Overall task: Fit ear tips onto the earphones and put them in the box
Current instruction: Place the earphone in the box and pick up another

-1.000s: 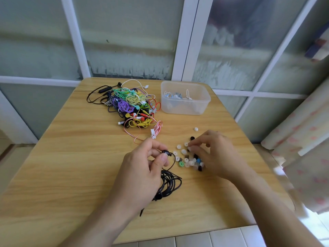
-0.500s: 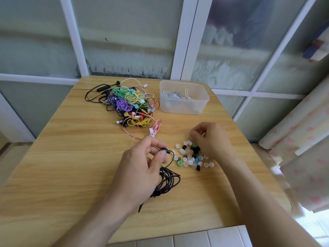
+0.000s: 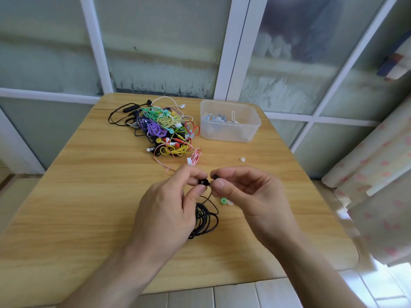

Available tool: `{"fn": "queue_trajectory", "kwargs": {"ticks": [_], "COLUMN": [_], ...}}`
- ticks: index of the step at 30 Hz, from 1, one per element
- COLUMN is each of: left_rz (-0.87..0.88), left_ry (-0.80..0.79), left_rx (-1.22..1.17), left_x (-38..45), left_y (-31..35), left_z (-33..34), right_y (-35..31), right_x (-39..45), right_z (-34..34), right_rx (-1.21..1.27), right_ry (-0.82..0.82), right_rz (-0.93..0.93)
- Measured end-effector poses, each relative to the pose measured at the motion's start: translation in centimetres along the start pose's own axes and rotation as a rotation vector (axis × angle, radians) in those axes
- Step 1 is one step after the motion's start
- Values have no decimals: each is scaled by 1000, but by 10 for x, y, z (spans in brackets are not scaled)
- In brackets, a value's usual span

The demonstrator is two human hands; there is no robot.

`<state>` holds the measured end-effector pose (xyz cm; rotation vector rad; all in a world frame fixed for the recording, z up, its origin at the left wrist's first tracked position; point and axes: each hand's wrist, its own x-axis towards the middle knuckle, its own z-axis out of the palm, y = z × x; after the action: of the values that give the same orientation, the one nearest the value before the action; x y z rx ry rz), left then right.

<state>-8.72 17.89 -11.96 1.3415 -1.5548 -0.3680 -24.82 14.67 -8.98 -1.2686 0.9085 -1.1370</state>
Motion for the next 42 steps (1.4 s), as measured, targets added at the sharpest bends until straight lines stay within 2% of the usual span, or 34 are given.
{"fn": "queue_trajectory", "kwargs": {"ticks": [5,10,20,26,34,42], "left_rz": [-21,-22,-56,-68,-168,-162], "left_ry": [37,-20,32,-5,-64,-143], "left_rx": [-58,-158,-156,-169,-223,-259], "left_x": [1,1,1,0,1,3], "left_y": [1,4,3,3,6,10], "left_z": [-2,0,-4,-4,-6,-9], "right_y": [3,8,8,8,9,9], "right_x": [-1,1,1,2,2,3], "right_z": [2,6,5,3,1,-2], "right_rx": [-16,66,110,104,125,127], "right_ry": [-23,-10,-79,-79,-127,-158], "right_rz": [-5,-20,17,35,78,140]}}
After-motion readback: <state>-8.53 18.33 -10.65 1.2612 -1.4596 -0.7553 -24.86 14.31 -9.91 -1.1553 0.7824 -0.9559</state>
